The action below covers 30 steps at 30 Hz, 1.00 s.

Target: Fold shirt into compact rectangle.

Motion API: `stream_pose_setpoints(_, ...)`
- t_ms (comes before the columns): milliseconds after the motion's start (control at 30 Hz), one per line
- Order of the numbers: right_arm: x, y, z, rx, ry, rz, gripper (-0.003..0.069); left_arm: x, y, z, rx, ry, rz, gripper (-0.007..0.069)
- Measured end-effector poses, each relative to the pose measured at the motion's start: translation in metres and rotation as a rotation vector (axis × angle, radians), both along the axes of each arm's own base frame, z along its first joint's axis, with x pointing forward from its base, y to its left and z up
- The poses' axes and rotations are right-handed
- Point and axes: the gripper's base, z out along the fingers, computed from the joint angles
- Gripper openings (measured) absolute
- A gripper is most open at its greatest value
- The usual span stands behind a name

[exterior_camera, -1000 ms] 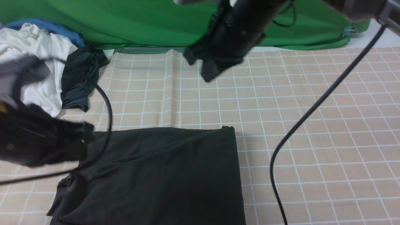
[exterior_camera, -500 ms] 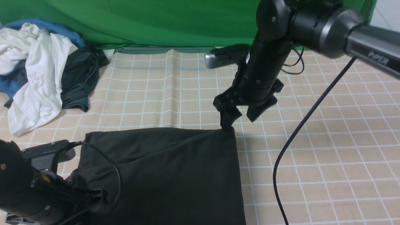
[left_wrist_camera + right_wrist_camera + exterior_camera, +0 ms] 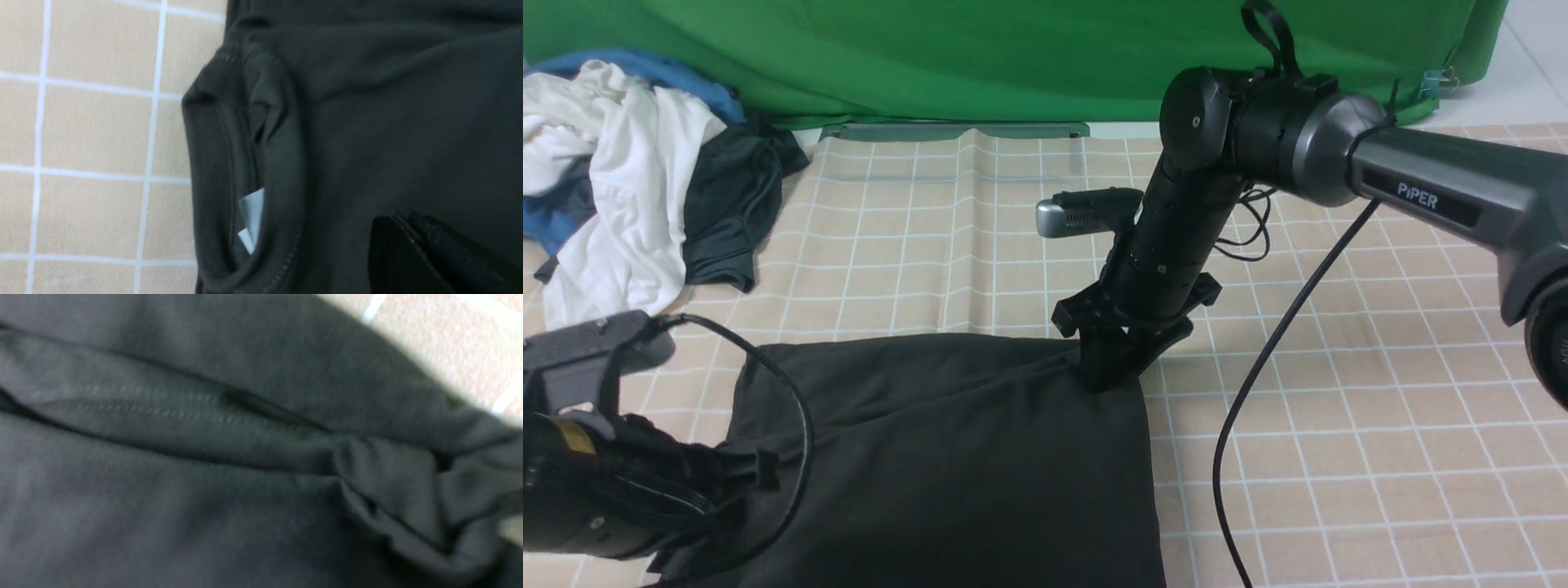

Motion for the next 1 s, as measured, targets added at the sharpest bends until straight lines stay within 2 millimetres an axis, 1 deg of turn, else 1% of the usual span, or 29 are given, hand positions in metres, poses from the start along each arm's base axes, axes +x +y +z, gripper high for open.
stream_pose_setpoints(33,0.0,0.0,0.0,0.005,-0.004,0.005,0.0185,-0.001,0.0,0.003,-0.002,-0.012,-0.001,0.0019)
stream_pose_setpoints(67,0.001,0.0,0.0,0.009,-0.013,0.006,0.0138,-0.002,0.0,0.007,-0.005,-0.026,-0.002,0.0019)
stream_pose_setpoints(167,0.009,-0.003,0.013,0.02,-0.082,-0.008,0.0135,-0.004,0.0,0.017,-0.011,-0.059,-0.005,0.0019)
stream_pose_setpoints(200,0.013,-0.006,0.021,0.023,-0.118,-0.02,0.0136,-0.005,0.0,0.022,-0.014,-0.074,-0.006,0.0019)
stream_pose_setpoints(233,0.015,-0.008,0.023,0.023,-0.123,-0.025,0.0136,-0.005,0.0,0.022,-0.014,-0.073,-0.006,0.0019)
stream_pose_setpoints(267,0.022,-0.014,0.033,0.027,-0.154,-0.058,0.0136,-0.006,0.0,0.027,-0.017,-0.084,-0.009,0.0019)
stream_pose_setpoints(300,0.03,-0.025,0.042,0.028,-0.181,-0.1,0.0136,-0.006,0.0,0.031,-0.018,-0.089,-0.01,0.0019)
stream_pose_setpoints(333,0.034,-0.031,0.046,0.03,-0.189,-0.123,0.0136,-0.006,0.0,0.032,-0.019,-0.09,-0.011,0.0019)
stream_pose_setpoints(367,0.042,-0.044,0.051,0.028,-0.207,-0.166,0.0136,-0.006,0.0,0.035,-0.019,-0.091,-0.013,0.0019)
stream_pose_setpoints(533,0.06,-0.086,0.054,0.005,-0.227,-0.275,0.0136,-0.006,0.0,0.038,-0.019,-0.091,-0.016,0.0019)
stream_pose_setpoints(600,0.064,-0.097,0.054,0.003,-0.225,-0.306,0.0137,-0.006,0.0,0.038,-0.016,-0.088,-0.017,0.0019)
stream_pose_setpoints(633,0.064,-0.097,0.054,0.003,-0.225,-0.308,0.0141,-0.006,0.0,0.038,-0.016,-0.088,-0.017,0.0019)
stream_pose_setpoints(700,0.066,-0.102,0.053,0.001,-0.224,-0.319,0.02,-0.007,0.0,0.038,-0.016,-0.083,-0.018,0.0019)
stream_pose_setpoints(767,0.065,-0.104,0.054,-0.004,-0.221,-0.318,0.0306,-0.007,0.0,0.037,-0.016,-0.08,-0.018,0.0019)
stream_pose_setpoints(800,0.065,-0.104,0.055,-0.006,-0.216,-0.316,0.0344,-0.007,0.0,0.037,-0.016,-0.08,-0.018,0.0019)
stream_pose_setpoints(833,0.062,-0.105,0.059,-0.024,-0.21,-0.294,0.0421,-0.007,0.0,0.037,-0.016,-0.08,-0.018,0.0019)
stream_pose_setpoints(867,0.059,-0.107,0.063,-0.047,-0.207,-0.269,0.0451,-0.007,0.0,0.037,-0.015,-0.078,-0.019,0.0019)
stream_pose_setpoints(900,0.056,-0.111,0.072,-0.075,-0.22,-0.25,0.0449,-0.007,0.0,0.037,-0.015,-0.075,-0.019,0.0019)
stream_pose_setpoints(933,0.054,-0.113,0.079,-0.093,-0.237,-0.243,0.0426,-0.008,0.0,0.037,-0.015,-0.071,-0.02,0.0019)
stream_pose_setpoints(1000,0.047,-0.119,0.105,-0.12,-0.297,-0.24,0.0296,-0.009,0.0,0.037,-0.014,-0.063,-0.022,0.0019)
